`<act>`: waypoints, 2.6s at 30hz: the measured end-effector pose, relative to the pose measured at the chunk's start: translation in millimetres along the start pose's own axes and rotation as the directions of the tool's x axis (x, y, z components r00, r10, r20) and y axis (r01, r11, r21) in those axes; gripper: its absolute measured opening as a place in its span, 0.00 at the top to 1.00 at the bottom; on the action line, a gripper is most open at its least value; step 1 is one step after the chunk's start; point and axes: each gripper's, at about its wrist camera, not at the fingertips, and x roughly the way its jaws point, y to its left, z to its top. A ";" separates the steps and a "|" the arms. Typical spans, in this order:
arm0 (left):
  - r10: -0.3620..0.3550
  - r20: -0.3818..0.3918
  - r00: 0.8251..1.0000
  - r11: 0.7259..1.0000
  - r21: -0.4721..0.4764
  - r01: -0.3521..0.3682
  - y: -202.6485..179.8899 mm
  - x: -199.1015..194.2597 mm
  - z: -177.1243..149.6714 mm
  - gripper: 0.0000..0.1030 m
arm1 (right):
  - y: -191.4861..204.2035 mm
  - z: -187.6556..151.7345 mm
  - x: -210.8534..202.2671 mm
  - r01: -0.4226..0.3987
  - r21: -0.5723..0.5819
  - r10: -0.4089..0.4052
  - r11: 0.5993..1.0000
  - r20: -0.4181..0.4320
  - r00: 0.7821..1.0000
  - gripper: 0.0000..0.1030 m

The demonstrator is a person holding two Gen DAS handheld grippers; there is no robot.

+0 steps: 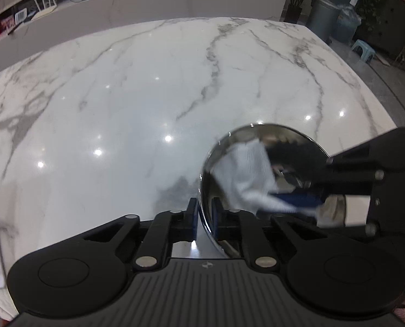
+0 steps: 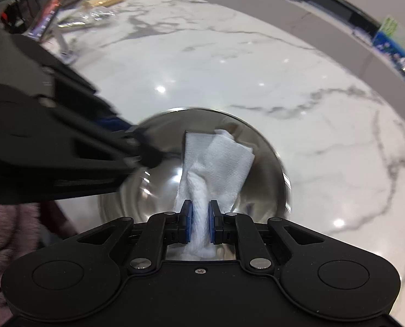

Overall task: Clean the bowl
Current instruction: 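Keep wiping the bowl interior with the cloth while the left gripper steadies the rim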

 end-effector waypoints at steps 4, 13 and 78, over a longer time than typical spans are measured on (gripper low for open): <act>0.004 -0.004 1.000 1.000 0.017 -0.004 -1.5 0.5 1.0 0.94 | 3.1 0.9 -0.1 -0.073 0.018 0.073 0.997 0.006 0.997 0.90; 0.017 -0.003 1.000 0.998 0.064 -0.017 -6.1 -0.9 -0.1 0.93 | 2.9 5.6 -0.2 0.054 -0.059 -0.057 0.997 -0.051 0.997 0.91; -0.030 0.002 1.000 0.999 -0.032 0.030 3.5 -0.8 0.5 0.95 | -8.7 14.9 4.3 -0.088 -0.049 0.084 0.995 -0.077 0.993 0.90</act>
